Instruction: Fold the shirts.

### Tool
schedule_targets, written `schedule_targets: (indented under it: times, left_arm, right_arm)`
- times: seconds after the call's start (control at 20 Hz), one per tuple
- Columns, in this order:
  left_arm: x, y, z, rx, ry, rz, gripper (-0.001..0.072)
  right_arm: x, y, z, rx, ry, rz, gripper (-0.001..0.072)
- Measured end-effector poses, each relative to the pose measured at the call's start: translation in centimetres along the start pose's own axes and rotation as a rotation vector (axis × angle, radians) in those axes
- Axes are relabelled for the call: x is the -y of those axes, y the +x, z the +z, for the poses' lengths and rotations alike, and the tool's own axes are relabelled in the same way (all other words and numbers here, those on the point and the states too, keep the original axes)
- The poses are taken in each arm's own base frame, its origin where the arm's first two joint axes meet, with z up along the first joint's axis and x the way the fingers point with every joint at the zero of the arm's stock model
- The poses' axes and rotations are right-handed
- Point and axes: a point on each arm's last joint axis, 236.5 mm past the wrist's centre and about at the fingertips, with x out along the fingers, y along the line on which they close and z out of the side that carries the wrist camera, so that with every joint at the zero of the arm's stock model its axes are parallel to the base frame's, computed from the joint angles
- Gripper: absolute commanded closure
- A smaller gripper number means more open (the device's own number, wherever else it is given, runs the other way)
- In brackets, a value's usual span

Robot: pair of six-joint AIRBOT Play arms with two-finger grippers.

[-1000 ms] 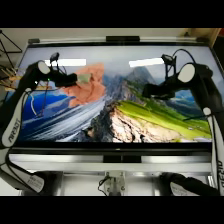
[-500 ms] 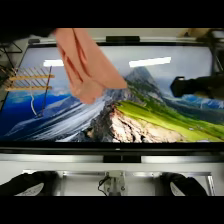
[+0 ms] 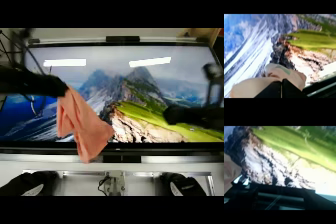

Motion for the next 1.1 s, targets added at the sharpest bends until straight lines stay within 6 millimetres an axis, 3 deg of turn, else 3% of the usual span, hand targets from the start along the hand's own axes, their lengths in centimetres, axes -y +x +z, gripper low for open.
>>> schedule_targets:
  times: [0.1,0.2,0.3,0.4,0.7,1.1]
  left_arm:
    - [-0.6,3.6,-3.9,-0.114,-0.011,0.019,0.0680]
    - [-0.9,5.6,-6.7,-0.187,-0.021,0.028,0.0680]
    - [-1.2,6.6,-8.2,-0.225,-0.023,0.038,0.0680]
    - [-1.5,7.0,-9.0,-0.243,-0.023,0.047,0.0680]
    - [-1.8,6.8,-9.5,-0.241,-0.019,0.057,0.0680]
    - [-1.6,4.5,-8.8,-0.174,-0.005,0.052,0.0680]
  right_arm:
    - [-1.6,5.5,-4.4,-0.125,0.088,0.116,0.0048]
    - [-3.4,10.1,-8.9,-0.216,0.216,0.234,0.0049]
    - [-5.1,13.0,-12.4,-0.271,0.326,0.320,0.0050]
    - [-6.5,14.7,-14.3,-0.277,0.388,0.367,0.0057]
    - [-10.2,18.3,-14.3,-0.203,0.505,0.412,0.0057]
    - [-16.4,23.8,-10.5,-0.251,0.428,0.399,0.0057]
